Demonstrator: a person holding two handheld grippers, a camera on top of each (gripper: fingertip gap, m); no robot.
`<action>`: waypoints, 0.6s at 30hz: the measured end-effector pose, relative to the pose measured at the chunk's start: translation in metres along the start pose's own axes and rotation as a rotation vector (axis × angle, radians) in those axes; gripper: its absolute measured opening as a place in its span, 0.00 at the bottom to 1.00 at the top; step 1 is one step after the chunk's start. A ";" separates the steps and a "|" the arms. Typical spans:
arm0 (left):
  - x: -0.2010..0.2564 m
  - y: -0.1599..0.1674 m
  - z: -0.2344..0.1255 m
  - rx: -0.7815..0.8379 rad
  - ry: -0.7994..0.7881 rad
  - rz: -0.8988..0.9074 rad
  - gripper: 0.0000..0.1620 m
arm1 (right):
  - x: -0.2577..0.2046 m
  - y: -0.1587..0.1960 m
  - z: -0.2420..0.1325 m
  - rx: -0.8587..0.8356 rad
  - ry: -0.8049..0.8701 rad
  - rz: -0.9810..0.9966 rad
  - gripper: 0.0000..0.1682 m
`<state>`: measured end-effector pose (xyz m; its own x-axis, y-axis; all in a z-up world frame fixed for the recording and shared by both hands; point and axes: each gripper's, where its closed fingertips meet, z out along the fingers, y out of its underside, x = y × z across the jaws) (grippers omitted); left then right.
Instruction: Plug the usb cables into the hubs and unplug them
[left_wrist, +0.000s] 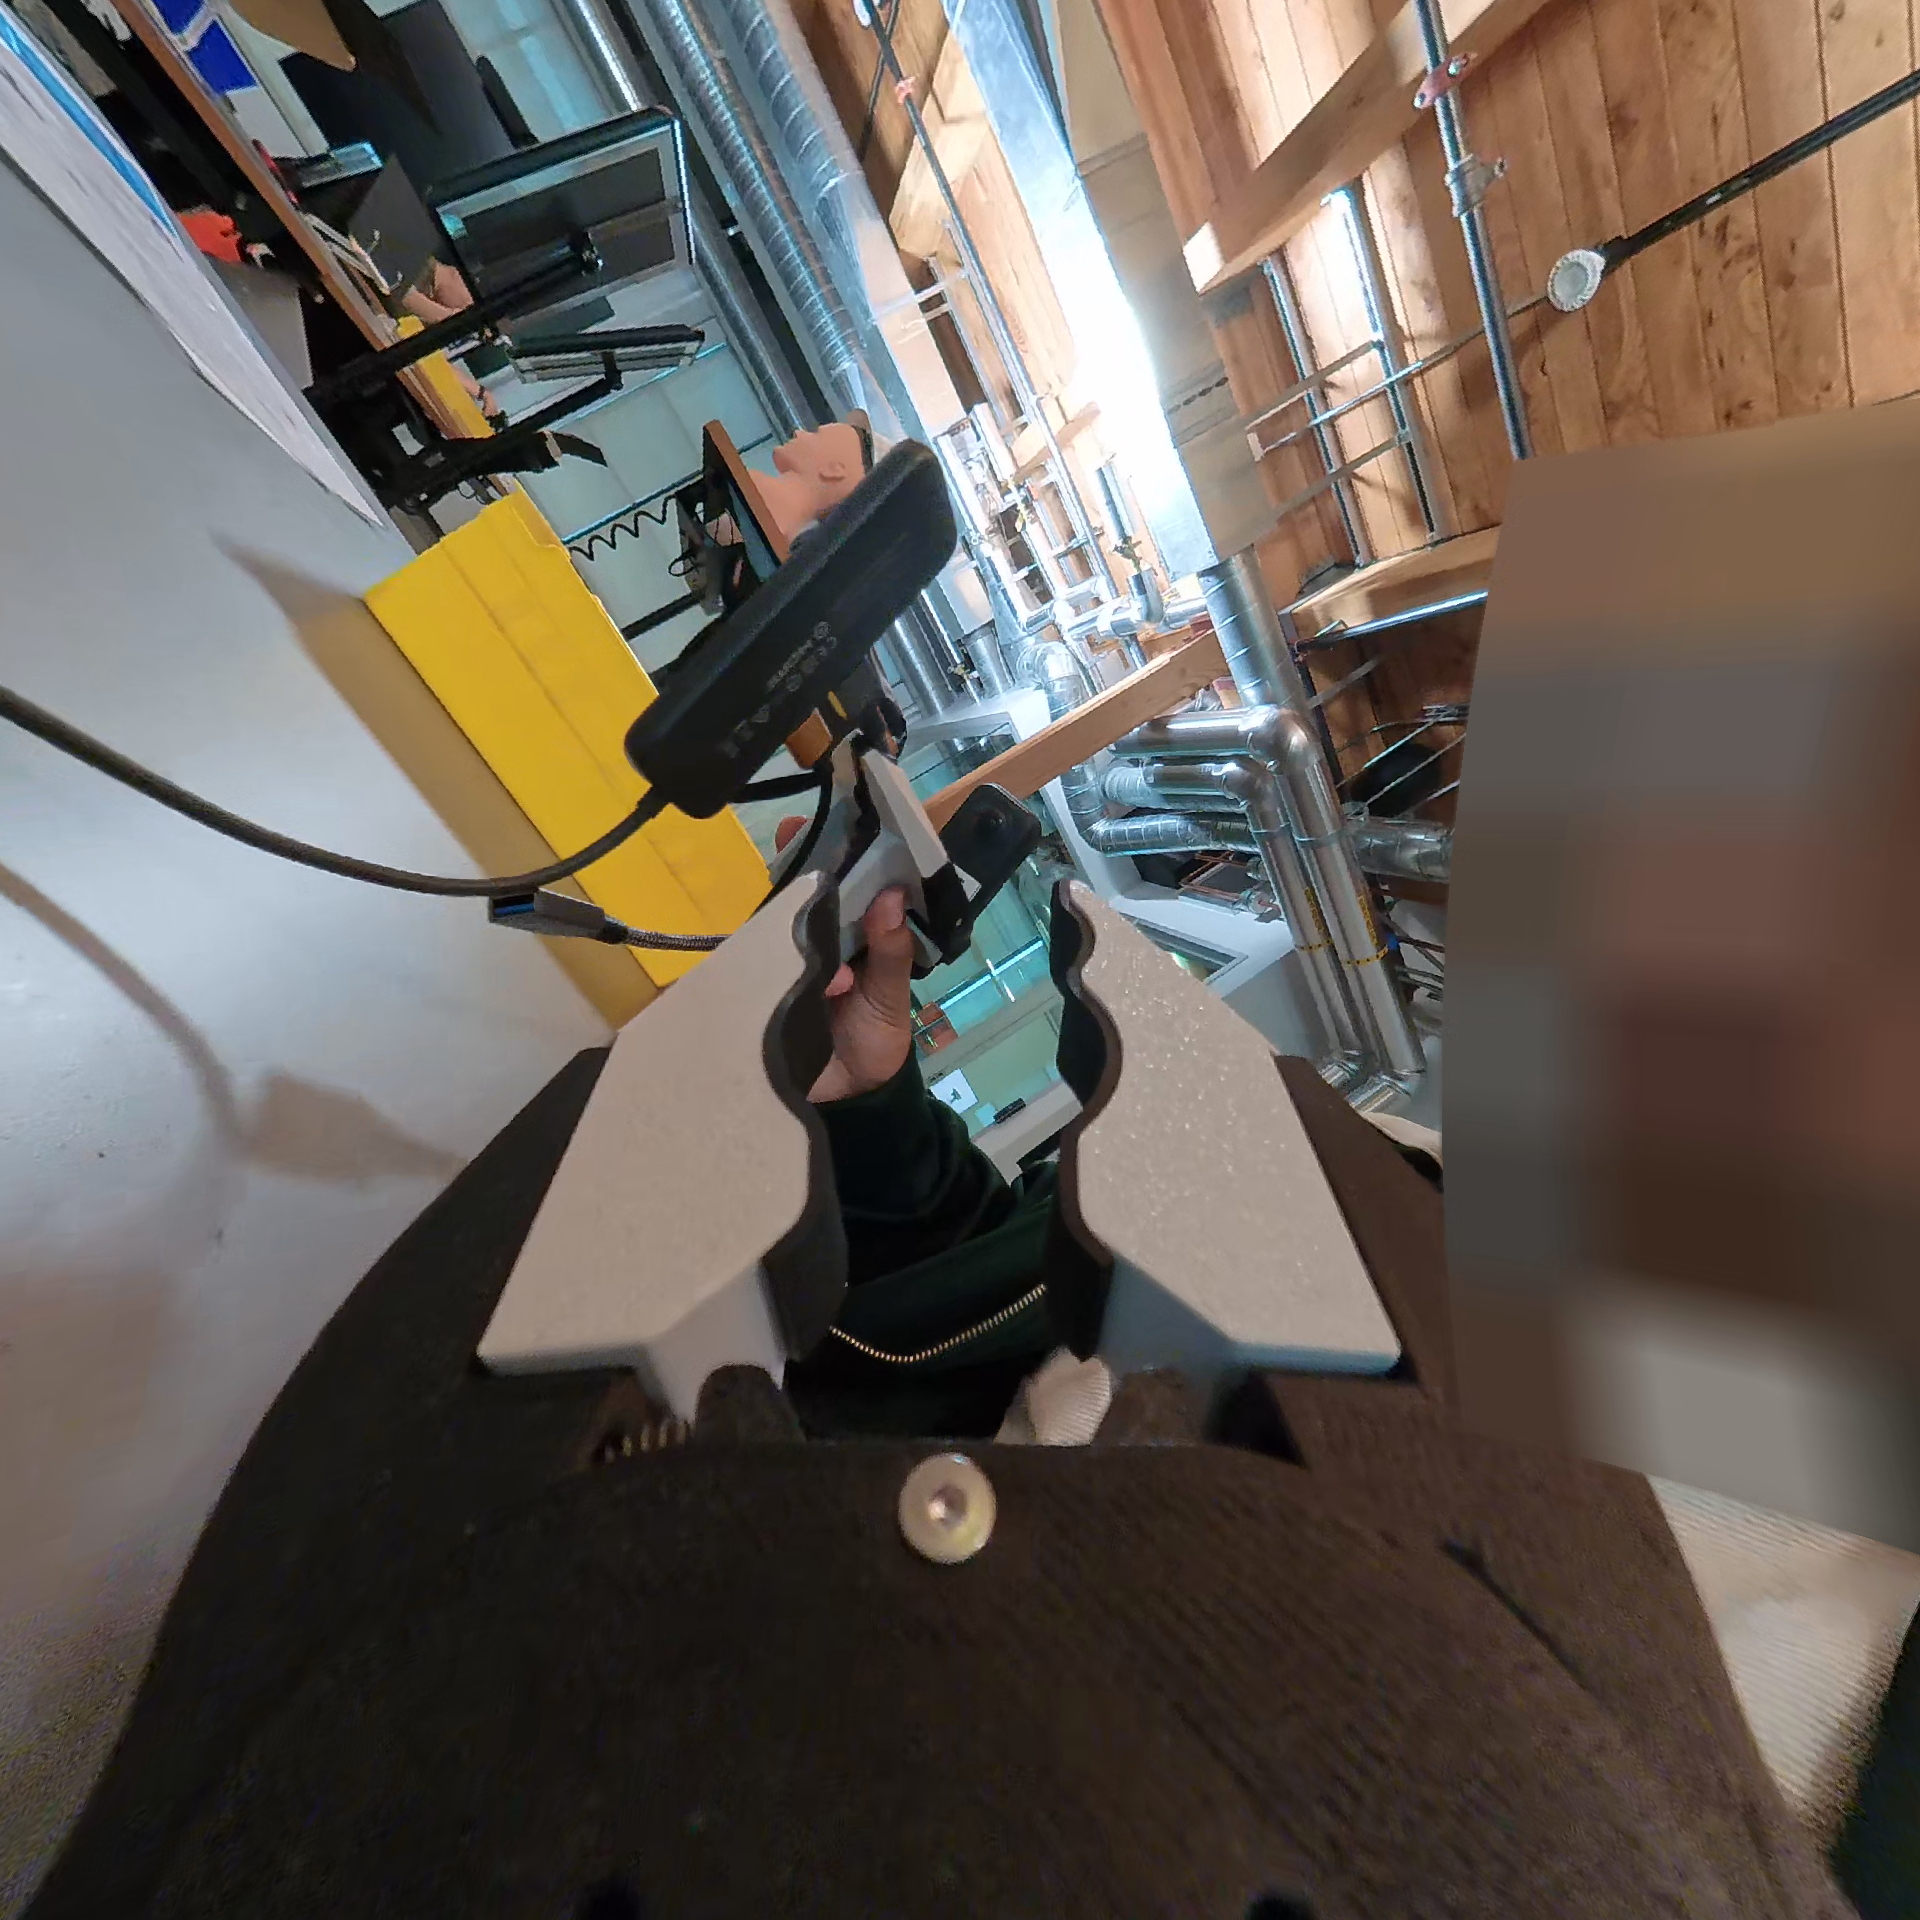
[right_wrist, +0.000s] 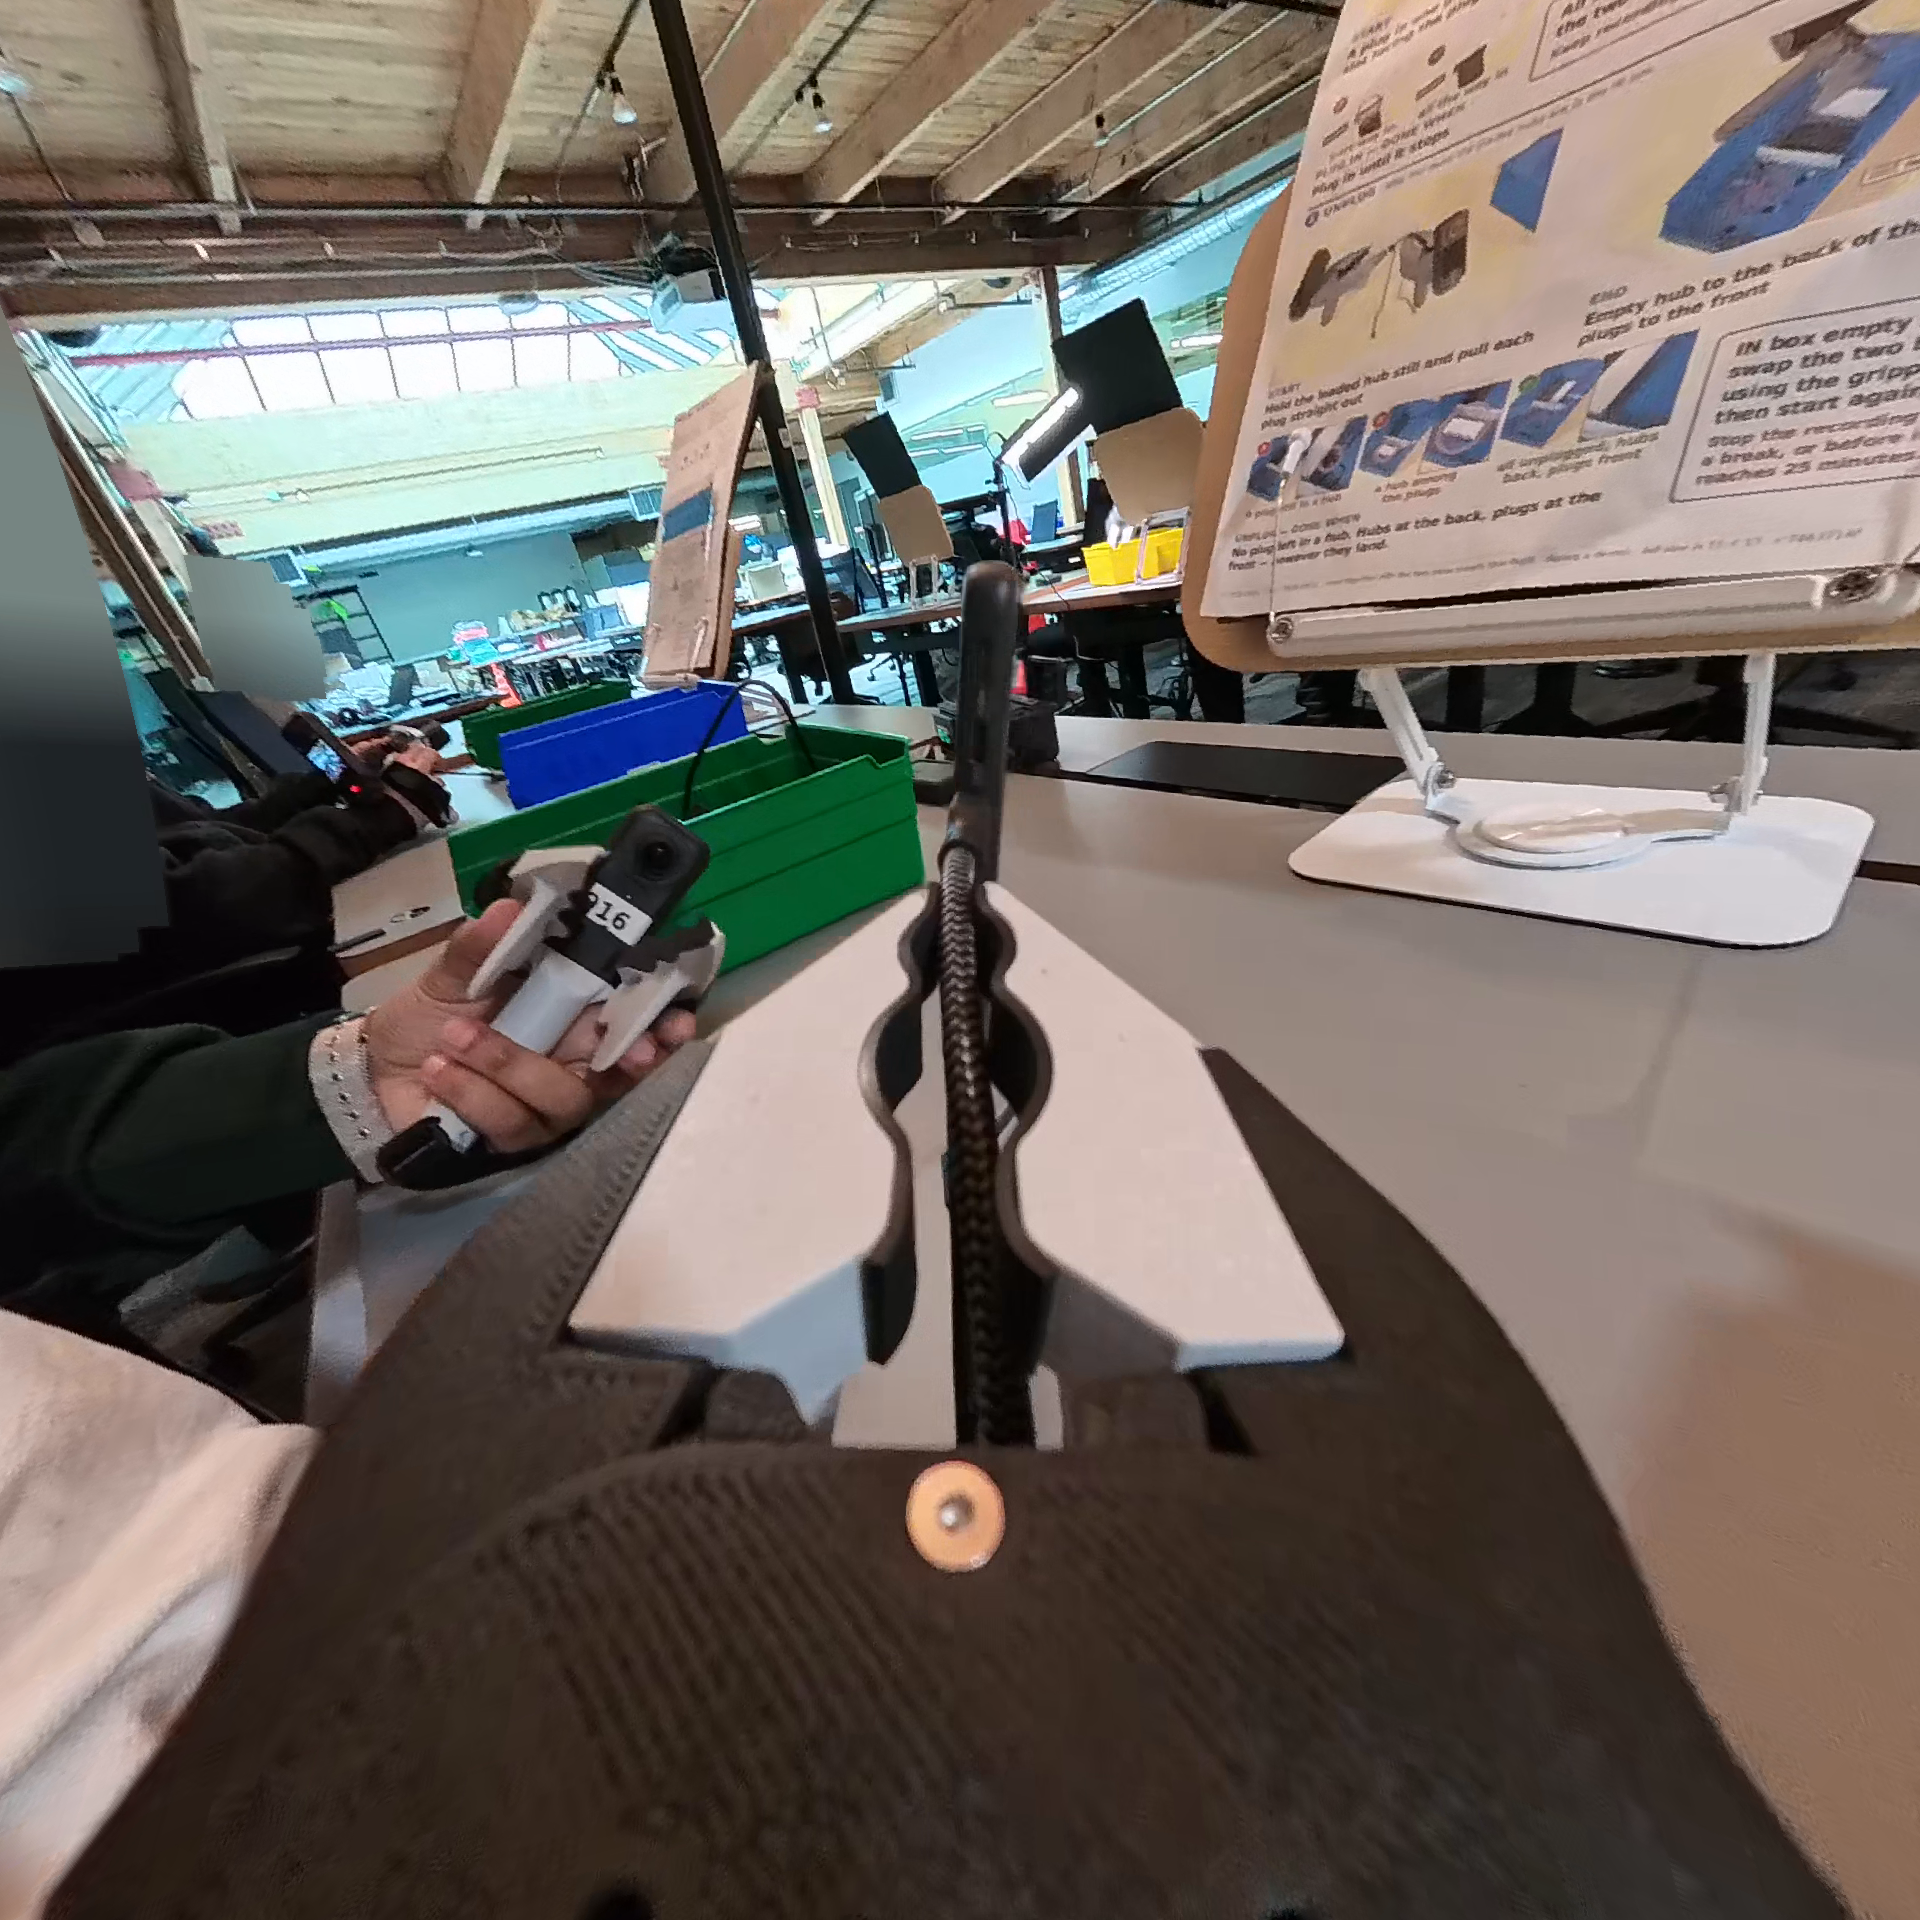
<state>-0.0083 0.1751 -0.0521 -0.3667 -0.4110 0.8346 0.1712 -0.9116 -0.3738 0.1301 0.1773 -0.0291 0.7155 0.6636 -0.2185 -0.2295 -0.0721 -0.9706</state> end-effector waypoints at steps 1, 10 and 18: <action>-0.001 0.000 0.000 -0.002 -0.004 0.002 0.24 | -0.002 -0.001 0.000 0.008 -0.007 0.013 0.02; -0.007 -0.021 -0.010 0.113 -0.112 0.145 0.19 | -0.052 -0.002 0.010 -0.016 -0.120 -0.033 0.02; -0.002 -0.034 -0.016 0.191 -0.151 0.272 0.13 | -0.076 -0.051 0.010 0.064 -0.125 -0.076 0.02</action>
<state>-0.0284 0.2065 -0.0474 -0.1475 -0.6197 0.7709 0.4165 -0.7458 -0.5198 0.0808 0.1386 0.0375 0.6454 0.7533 -0.1267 -0.2224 0.0267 -0.9746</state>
